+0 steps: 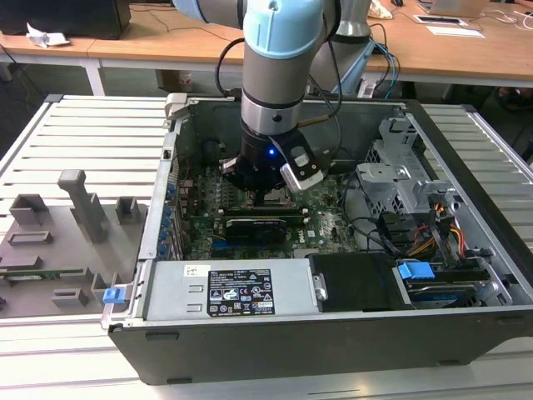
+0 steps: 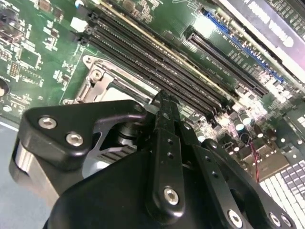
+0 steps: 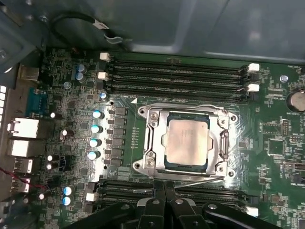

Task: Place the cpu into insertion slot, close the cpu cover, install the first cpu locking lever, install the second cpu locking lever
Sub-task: 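Install the second cpu locking lever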

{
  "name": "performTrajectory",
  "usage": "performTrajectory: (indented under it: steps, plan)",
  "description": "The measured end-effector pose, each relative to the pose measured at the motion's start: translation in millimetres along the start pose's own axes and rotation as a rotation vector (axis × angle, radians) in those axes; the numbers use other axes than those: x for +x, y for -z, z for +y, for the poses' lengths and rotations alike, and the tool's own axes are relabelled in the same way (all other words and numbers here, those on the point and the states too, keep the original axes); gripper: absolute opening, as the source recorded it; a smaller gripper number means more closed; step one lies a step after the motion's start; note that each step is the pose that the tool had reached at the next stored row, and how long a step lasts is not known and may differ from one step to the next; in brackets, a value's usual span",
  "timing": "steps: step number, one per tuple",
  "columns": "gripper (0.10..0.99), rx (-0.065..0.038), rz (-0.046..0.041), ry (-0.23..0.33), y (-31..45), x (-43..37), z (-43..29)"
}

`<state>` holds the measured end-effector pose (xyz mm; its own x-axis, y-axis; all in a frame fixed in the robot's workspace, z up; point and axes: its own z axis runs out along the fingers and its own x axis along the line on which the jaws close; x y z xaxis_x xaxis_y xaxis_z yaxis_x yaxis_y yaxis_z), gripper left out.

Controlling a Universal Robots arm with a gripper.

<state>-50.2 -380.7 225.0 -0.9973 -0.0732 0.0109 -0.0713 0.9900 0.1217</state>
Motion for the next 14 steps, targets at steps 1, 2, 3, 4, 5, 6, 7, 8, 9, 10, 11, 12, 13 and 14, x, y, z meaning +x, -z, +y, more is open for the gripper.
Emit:
performTrajectory:
  steps: [1, 2, 3, 4, 5, 6, 7, 8, 9, 10, 11, 12, 13, 14]
  plan:
    - [0.106, -0.008, -0.0007, 0.0, 0.0, 1.1, -2.3]
    - [0.106, -0.016, -0.0014, 0.0, 0.1, 2.8, -3.9]
    - [0.106, -0.021, -0.0017, 0.0, 0.2, 4.0, -4.9]
    - [0.106, -0.025, -0.002, 0.0, 0.3, 5.3, -5.7]
    - [0.106, -0.031, -0.0023, 0.0, 0.3, 6.5, -6.5]
    - [0.106, -0.035, -0.0028, 0.001, 0.3, 7.4, -7.1]
    - [0.106, -0.043, -0.0032, 0.001, -0.5, 9.2, -7.6]
    - [0.106, -0.044, -0.0034, 0.001, -2.6, 9.9, -7.7]
    - [0.106, -0.044, -0.0033, 0.001, -4.4, 10.0, -8.0]
    - [0.106, -0.045, -0.0034, 0.001, -6.3, 10.2, -8.2]
    - [0.106, -0.045, -0.0034, 0.001, -8.6, 10.3, -8.5]
    - [0.106, -0.046, -0.0034, 0.001, -10.4, 10.3, -8.7]
    - [0.106, -0.05, -0.0038, 0.001, -12.5, 11.0, -8.9]
    - [0.106, -0.054, -0.0038, 0.001, -12.9, 11.6, -9.2]
